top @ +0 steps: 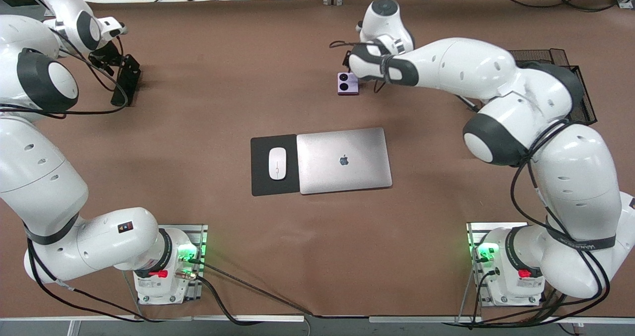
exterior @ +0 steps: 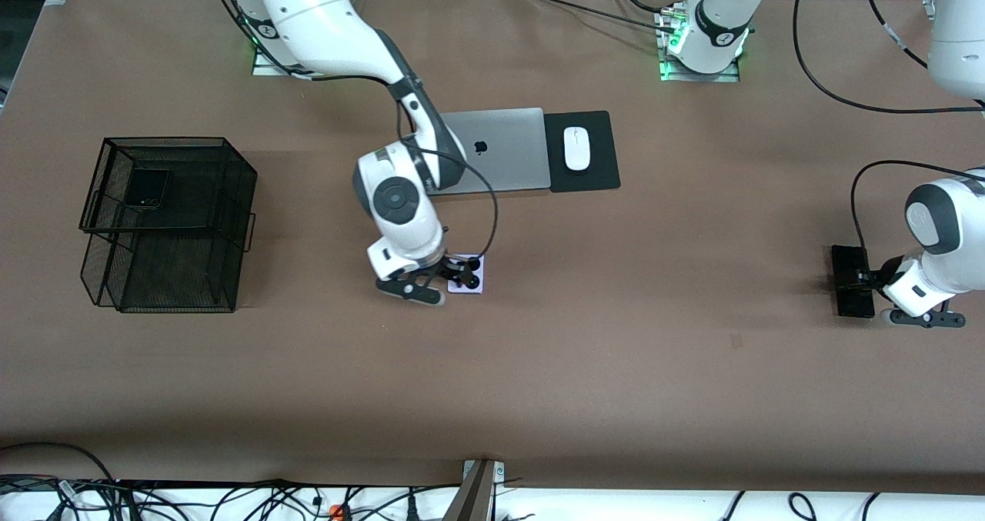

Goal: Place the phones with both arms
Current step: 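Grasp the white phone with the right gripper while the left gripper withdraws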

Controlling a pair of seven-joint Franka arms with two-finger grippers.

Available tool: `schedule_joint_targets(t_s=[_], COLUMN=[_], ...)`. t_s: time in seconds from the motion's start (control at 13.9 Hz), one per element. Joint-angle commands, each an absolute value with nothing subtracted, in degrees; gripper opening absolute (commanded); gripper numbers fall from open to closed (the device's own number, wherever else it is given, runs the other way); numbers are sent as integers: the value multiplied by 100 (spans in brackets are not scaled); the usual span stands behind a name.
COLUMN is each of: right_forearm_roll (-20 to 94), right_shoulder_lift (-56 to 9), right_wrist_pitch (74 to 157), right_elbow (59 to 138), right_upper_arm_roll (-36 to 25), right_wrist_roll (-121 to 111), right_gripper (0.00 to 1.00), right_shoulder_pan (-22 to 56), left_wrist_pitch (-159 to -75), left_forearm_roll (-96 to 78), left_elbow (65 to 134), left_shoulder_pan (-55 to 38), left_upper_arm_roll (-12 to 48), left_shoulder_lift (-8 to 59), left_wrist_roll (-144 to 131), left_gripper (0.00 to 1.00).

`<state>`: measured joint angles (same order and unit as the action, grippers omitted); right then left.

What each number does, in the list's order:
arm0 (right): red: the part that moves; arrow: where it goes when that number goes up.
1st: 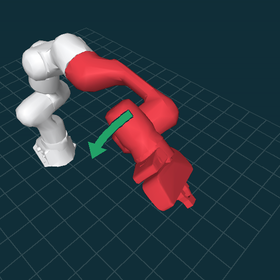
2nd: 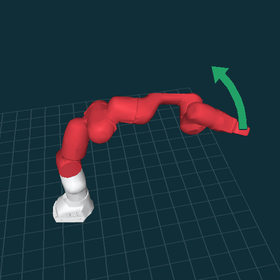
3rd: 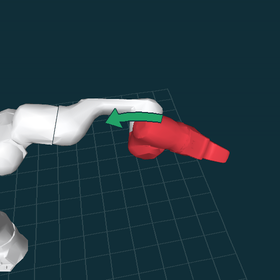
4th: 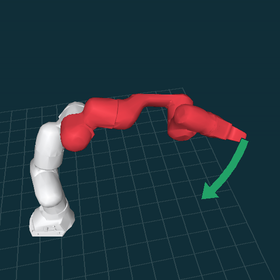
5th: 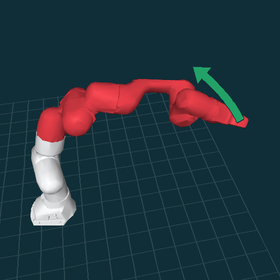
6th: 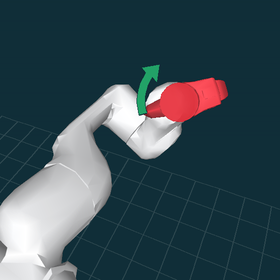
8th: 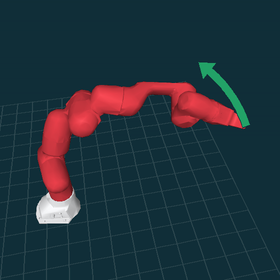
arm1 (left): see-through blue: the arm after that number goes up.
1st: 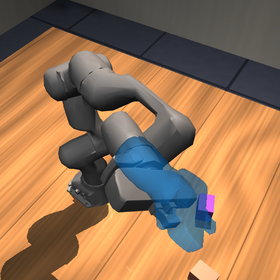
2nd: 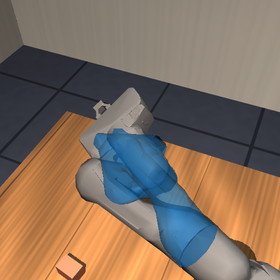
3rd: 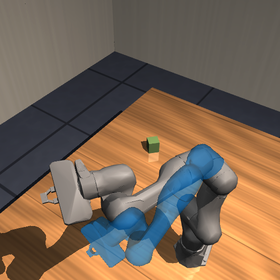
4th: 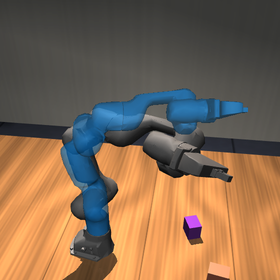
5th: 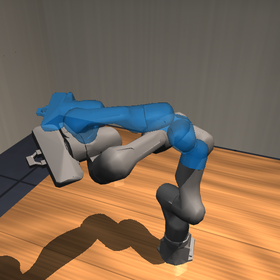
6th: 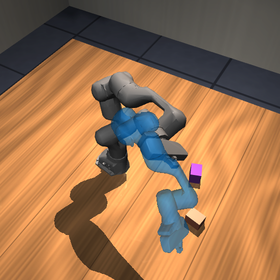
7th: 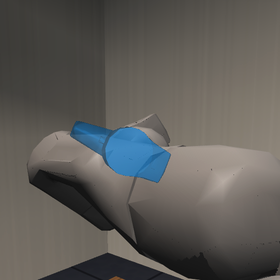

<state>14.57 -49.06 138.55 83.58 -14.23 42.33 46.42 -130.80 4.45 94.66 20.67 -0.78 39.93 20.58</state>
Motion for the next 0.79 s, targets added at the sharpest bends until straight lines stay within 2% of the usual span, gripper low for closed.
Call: schedule_joint_targets(t_s=[0.0, 0.72], right_forearm_roll=[1477, 1090], right_shoulder_lift=[-5142, -5273], right_wrist_pitch=[13975, 13983], right_elbow=[8104, 8139], right_upper_arm_roll=[-1477, -1459], right_wrist_roll=[4298, 3893], right_gripper=[100, 100], right_shoulder_pan=[4807, 5010], left_wrist_pitch=[-13175, -13263], left_forearm_roll=[466, 123], left_elbow=[9483, 9668], left_shoulder_pan=[2258, 2259], left_upper_arm_roll=[26, 44], left_shoulder_lift=[4025, 4166], left_wrist_roll=[2128, 2171], left_gripper=[100, 100])
